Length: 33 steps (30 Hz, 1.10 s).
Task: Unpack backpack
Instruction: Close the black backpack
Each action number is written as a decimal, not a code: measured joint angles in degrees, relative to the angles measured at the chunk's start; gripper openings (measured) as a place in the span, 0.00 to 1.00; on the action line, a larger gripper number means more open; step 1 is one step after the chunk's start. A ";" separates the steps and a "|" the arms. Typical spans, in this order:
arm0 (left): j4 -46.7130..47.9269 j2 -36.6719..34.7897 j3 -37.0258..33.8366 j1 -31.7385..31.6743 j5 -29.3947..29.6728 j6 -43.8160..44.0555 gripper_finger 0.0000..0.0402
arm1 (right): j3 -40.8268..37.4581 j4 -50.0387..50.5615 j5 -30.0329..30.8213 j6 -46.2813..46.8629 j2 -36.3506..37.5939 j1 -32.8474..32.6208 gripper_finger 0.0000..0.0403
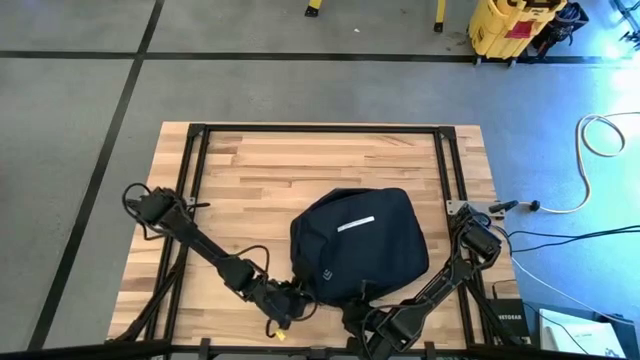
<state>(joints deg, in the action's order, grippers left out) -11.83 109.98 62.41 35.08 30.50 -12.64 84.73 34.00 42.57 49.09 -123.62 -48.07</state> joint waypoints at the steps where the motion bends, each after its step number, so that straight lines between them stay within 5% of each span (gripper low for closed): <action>1: 0.21 0.36 -0.50 -0.29 0.46 0.04 0.12 | 0.00 0.07 0.00 0.02 0.06 0.01 0.00; 12: -4.04 5.54 -0.96 -2.07 -1.16 -10.79 0.12 | 0.00 0.31 -1.95 2.74 0.60 0.10 0.02; 19: -5.30 3.10 -0.96 -1.30 -0.49 -4.11 0.12 | 0.02 4.30 -2.65 6.12 0.69 0.04 0.15; 26: -4.79 0.84 -0.90 0.41 -0.34 -7.99 0.12 | 0.02 4.27 -2.05 8.95 0.69 -0.01 0.29; 33: -0.30 1.13 -0.98 0.93 -2.09 -5.56 0.32 | 0.02 1.99 -1.78 10.64 0.69 -0.36 0.50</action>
<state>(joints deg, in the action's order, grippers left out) -12.13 111.11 61.43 36.01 28.41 -18.20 84.75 35.98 40.80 59.72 -122.93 -48.42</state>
